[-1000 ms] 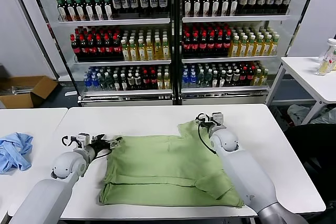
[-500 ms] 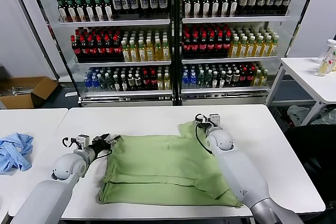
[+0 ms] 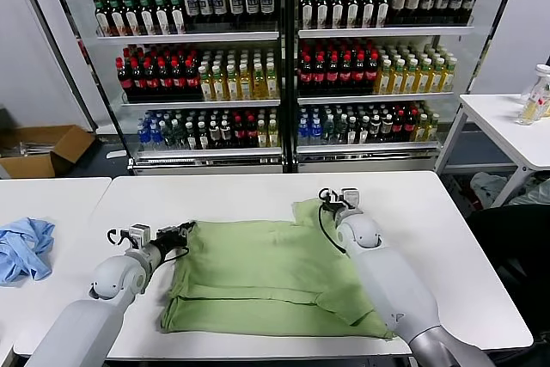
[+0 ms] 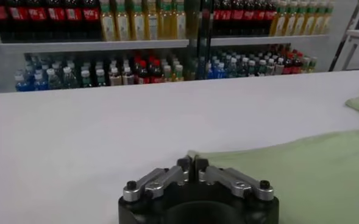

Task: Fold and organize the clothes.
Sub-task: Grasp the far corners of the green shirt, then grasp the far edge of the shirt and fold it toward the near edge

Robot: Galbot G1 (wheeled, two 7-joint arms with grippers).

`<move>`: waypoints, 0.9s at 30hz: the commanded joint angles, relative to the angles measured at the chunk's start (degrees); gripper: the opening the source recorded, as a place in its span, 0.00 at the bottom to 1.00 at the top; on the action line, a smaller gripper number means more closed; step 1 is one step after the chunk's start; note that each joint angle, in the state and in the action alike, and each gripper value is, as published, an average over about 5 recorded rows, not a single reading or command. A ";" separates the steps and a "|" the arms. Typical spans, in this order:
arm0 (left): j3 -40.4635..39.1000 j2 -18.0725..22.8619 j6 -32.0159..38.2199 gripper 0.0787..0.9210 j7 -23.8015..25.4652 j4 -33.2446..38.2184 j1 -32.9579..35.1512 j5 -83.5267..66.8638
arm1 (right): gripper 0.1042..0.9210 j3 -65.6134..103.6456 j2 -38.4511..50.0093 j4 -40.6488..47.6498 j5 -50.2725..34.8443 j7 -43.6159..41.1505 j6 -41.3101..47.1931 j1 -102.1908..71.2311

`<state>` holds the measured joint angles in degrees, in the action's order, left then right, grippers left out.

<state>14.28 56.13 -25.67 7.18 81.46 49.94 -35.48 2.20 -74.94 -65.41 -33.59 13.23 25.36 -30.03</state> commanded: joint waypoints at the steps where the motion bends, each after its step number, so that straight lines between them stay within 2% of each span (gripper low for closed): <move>1: 1.27 -4.00 3.86 0.00 -3.53 8.14 3.25 -6.66 | 0.01 1.85 6.70 -19.62 -6.03 1.04 0.91 -6.79; 7: 4.82 -6.19 4.25 0.00 -4.50 15.91 10.99 -7.28 | 0.00 7.48 14.36 -37.69 -11.07 2.34 3.77 -17.23; 13: 9.24 -7.22 4.11 0.00 -4.51 20.99 18.22 -7.07 | 0.00 13.22 18.46 -48.52 -11.80 2.63 4.72 -28.68; 27: 15.30 -7.50 3.72 0.00 -4.02 27.83 30.12 -6.22 | 0.00 24.41 17.81 -61.67 -8.30 2.55 5.26 -49.61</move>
<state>25.15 49.16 -22.30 3.26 102.63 69.81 -41.47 19.16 -58.97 -115.07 -42.27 15.70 30.14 -64.61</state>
